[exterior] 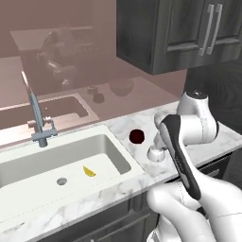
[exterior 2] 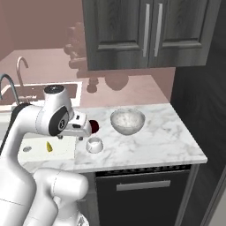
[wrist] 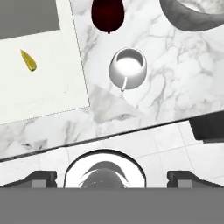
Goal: Clear the mugs and bowl far away from the sink.
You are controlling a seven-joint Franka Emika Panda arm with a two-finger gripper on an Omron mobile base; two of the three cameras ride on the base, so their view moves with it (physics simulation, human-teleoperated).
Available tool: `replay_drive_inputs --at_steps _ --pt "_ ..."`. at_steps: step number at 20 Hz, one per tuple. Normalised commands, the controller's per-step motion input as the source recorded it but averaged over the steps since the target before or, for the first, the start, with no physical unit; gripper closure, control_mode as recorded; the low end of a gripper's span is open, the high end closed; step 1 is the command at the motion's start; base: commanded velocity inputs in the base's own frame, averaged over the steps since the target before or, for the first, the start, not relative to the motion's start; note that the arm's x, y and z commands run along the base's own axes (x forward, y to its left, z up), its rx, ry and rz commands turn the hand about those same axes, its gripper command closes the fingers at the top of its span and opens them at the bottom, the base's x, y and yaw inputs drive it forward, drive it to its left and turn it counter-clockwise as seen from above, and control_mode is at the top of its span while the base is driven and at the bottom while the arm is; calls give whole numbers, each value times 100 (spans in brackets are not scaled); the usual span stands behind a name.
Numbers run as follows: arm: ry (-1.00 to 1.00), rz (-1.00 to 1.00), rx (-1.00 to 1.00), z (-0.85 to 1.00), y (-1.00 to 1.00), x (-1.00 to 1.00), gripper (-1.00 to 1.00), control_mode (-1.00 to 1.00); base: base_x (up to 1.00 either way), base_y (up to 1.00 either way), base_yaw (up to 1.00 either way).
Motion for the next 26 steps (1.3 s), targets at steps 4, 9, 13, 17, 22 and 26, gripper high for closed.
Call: replay_drive_inputs --at_steps 4,9,13,17,22,26 --pt "4 0 0 -49 4 24 -100 -100 0 0 0" --pt "7 0 0 -38 0 27 -100 -100 0 0 0" --pt "4 0 0 -30 0 36 -100 -100 0 0 0" --pt "0 0 0 -14 0 38 -100 -100 0 0 0" --pt "0 0 0 -15 0 19 -100 -100 0 0 0" --pt "5 -1 0 -18 0 11 -100 -100 0 0 0"
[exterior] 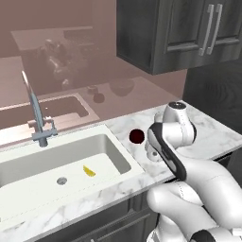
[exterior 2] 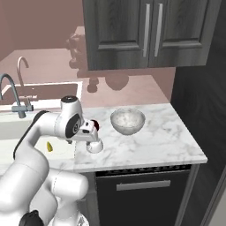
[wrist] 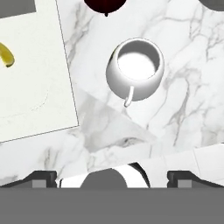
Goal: Clear the mugs and bowl far away from the sink.
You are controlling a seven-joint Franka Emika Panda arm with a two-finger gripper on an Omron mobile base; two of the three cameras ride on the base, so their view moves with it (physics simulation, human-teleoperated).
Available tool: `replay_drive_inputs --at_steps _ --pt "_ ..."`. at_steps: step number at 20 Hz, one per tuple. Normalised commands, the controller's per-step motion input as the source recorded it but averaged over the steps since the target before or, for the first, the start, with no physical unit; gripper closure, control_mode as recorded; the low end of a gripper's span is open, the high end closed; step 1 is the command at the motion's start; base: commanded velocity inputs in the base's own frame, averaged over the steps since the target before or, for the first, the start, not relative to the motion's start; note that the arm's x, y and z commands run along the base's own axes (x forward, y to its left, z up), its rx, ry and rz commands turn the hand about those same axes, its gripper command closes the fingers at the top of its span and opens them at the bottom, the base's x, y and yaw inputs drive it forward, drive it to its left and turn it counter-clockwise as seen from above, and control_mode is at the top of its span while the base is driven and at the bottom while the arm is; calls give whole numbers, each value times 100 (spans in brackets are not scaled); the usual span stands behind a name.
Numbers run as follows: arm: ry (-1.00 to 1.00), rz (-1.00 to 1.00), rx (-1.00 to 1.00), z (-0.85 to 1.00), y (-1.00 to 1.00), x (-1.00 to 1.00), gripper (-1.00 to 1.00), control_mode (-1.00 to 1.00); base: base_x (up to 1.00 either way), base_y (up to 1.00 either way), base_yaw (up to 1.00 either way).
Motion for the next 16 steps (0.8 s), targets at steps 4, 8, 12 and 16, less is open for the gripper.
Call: replay_drive_inputs --at_steps 4,8,12,16 --pt "10 -4 1 -17 0 1 -100 -100 0 0 0" --pt "8 -5 0 -11 0 0 -100 -100 0 0 0" --pt "4 -5 0 -6 -4 0 -100 -100 0 0 0" --pt "4 -7 0 -6 -4 0 -100 -100 0 0 0"
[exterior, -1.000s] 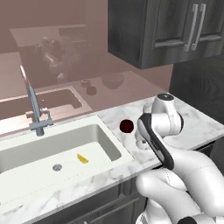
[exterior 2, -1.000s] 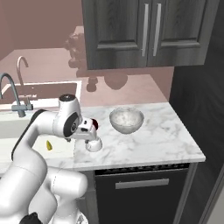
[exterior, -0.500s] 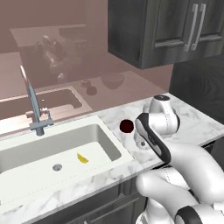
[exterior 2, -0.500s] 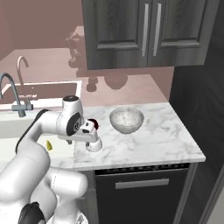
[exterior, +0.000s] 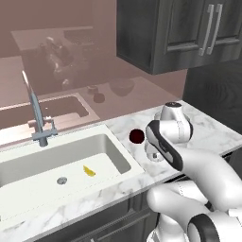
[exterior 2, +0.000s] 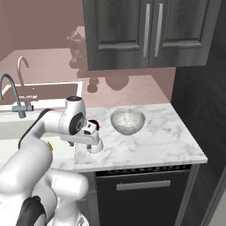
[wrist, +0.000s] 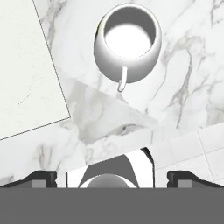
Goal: Clear the mugs and bowl far away from the sink.
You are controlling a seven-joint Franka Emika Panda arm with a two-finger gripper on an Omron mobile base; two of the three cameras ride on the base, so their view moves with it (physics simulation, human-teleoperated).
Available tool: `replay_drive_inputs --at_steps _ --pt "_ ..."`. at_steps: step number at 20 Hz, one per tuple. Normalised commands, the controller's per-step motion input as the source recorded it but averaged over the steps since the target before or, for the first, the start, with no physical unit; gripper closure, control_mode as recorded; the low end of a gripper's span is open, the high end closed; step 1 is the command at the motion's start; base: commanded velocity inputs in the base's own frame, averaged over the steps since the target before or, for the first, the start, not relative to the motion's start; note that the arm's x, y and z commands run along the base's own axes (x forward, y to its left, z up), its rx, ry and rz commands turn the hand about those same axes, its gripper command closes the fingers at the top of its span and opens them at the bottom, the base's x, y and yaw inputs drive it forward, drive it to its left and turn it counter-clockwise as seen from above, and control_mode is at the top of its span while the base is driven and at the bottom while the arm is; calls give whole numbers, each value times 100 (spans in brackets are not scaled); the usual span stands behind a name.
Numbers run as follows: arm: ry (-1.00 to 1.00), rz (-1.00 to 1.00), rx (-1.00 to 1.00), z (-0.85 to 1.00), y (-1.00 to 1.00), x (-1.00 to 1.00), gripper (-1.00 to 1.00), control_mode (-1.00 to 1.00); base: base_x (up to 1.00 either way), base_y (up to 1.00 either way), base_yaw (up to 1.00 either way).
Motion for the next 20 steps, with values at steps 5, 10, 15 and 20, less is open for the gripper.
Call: replay_drive_inputs --at_steps 5,10,15,20 --pt "3 -7 0 -8 -4 0 -100 -100 0 0 0" --pt "1 -5 0 -15 0 0 -100 -100 0 0 0" --pt "0 -2 0 -11 0 10 -100 -100 0 0 0" --pt "0 -1 0 -10 0 10 -100 -100 0 0 0"
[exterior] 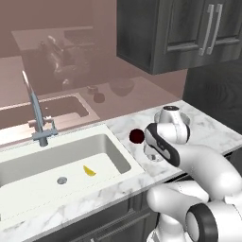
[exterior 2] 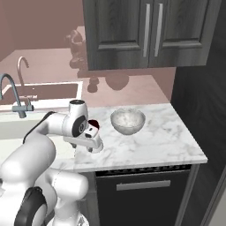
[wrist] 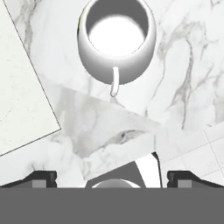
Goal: Clear the mugs and bowl far away from the sink.
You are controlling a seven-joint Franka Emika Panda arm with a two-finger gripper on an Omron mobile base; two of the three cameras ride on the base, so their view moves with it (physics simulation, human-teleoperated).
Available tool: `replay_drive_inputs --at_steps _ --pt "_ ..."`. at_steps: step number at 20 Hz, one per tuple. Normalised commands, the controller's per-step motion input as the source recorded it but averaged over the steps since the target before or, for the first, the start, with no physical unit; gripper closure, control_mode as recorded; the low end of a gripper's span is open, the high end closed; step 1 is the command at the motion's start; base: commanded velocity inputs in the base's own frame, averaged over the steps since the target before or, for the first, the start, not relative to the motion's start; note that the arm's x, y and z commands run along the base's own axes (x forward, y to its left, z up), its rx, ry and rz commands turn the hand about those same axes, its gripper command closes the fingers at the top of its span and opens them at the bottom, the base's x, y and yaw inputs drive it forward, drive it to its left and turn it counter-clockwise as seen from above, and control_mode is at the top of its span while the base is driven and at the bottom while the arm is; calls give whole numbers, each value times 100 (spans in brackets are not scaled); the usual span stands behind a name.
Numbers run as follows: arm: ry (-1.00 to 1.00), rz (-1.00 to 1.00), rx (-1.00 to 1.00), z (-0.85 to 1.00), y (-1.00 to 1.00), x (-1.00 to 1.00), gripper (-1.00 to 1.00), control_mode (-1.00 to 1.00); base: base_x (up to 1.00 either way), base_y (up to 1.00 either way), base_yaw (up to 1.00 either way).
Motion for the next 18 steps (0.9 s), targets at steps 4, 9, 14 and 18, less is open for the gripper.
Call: replay_drive_inputs --at_steps 4,9,14,18 --pt "0 0 0 -8 0 12 -100 -100 0 0 0" --pt "0 0 0 -9 0 11 -100 -100 0 0 0" --pt "0 0 0 -10 -2 9 -100 -100 0 0 0" --pt "0 0 0 -14 -2 9 -100 -100 0 0 0"
